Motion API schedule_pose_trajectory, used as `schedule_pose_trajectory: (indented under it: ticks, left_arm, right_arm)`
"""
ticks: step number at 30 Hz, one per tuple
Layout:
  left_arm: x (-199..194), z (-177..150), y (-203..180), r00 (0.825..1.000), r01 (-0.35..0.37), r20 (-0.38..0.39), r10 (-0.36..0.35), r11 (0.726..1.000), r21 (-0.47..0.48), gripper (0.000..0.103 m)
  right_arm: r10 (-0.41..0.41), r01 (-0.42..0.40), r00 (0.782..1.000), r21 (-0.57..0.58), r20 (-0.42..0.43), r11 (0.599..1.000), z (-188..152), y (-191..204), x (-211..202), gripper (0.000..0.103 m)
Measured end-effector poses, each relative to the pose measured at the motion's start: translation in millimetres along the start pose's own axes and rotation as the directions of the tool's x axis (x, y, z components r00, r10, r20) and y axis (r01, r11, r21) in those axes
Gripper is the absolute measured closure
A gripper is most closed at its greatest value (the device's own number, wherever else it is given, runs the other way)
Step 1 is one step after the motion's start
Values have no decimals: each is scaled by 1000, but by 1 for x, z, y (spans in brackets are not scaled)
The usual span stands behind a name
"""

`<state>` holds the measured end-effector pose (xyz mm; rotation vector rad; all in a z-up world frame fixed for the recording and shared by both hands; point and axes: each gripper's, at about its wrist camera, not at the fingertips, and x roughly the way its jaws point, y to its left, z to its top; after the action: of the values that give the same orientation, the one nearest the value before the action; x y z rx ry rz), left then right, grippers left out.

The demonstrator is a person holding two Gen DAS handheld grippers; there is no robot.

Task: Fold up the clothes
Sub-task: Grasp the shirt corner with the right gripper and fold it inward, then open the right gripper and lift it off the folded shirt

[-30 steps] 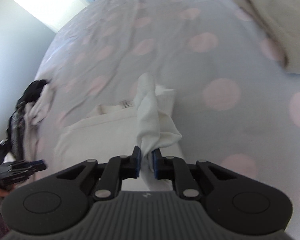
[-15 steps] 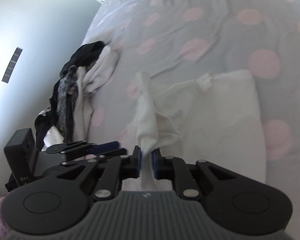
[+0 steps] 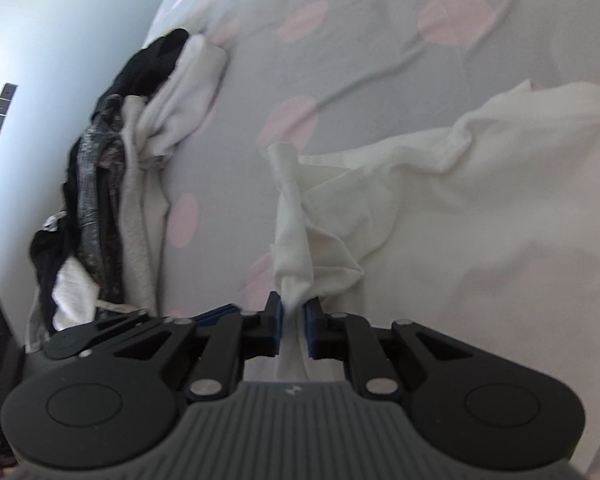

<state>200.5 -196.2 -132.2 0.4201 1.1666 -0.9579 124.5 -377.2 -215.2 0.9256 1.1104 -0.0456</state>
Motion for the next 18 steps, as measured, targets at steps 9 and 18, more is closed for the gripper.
schedule_pose_trajectory:
  ticks: [9, 18]
  left_arm:
    - [-6, 0, 4, 1000, 9, 8, -9, 1000, -21, 80]
    - [-9, -3, 11, 995, 73, 70, -66, 991, -113, 62]
  right_arm:
    - [7, -9, 997, 23, 72, 1000, 3, -4, -7, 60]
    - [-59, 59, 985, 3, 163, 998, -6, -28, -76, 56]
